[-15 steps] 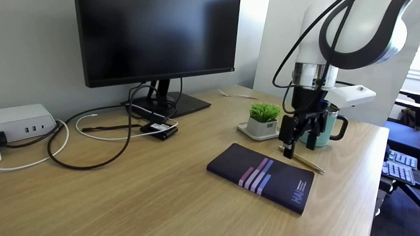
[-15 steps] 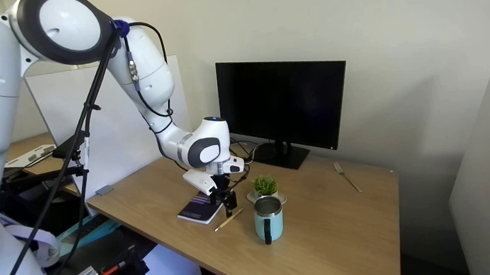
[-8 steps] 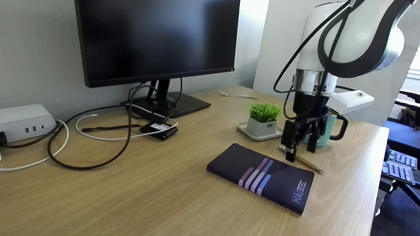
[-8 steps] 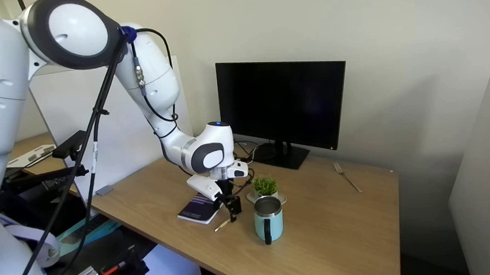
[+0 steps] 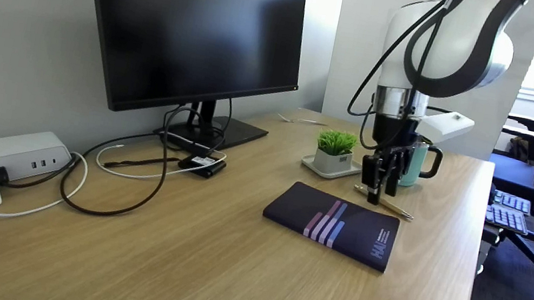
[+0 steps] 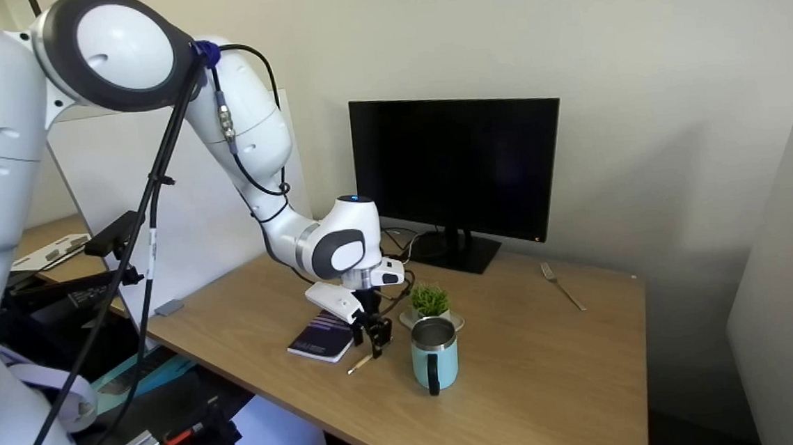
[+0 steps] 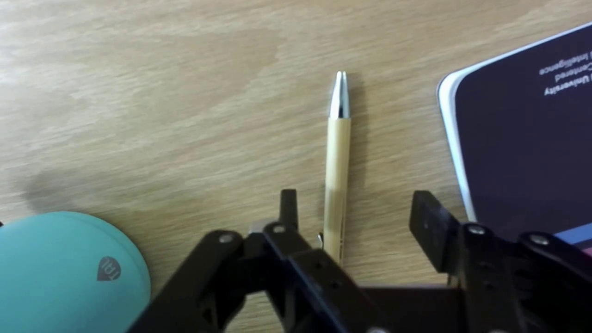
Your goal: Put the pencil inside the thermocup
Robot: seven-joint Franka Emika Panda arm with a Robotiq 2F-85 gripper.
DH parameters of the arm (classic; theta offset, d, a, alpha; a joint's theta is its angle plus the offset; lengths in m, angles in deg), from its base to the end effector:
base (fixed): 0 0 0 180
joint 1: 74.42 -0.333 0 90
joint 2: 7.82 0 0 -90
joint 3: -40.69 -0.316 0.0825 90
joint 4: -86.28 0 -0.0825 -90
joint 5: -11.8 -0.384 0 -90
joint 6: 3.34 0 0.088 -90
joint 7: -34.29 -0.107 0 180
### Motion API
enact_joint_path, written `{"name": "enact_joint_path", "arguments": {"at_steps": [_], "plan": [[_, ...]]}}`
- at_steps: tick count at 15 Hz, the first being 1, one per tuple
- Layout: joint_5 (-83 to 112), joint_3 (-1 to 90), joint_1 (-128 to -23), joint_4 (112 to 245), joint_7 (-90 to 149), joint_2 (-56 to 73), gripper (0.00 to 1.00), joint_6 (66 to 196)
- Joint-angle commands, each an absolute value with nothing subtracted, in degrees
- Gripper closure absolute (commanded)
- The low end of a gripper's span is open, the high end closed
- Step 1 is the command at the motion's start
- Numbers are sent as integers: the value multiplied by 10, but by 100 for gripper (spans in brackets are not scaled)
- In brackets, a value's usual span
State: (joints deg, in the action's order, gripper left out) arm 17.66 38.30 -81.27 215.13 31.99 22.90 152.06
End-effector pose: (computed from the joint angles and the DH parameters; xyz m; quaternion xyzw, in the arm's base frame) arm 0.5160 0.0891 0.1186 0.9938 0.1050 -0.0346 0.0124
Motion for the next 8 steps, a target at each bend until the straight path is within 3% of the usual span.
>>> {"name": "enact_joint_path", "arguments": {"at_steps": [1, 5, 8], "plan": [[184, 386, -817, 2144, 333, 236, 64, 1530], [187, 386, -820, 2147, 334, 237, 94, 1538], [189, 387, -821, 2151, 334, 235, 100, 1546]]}}
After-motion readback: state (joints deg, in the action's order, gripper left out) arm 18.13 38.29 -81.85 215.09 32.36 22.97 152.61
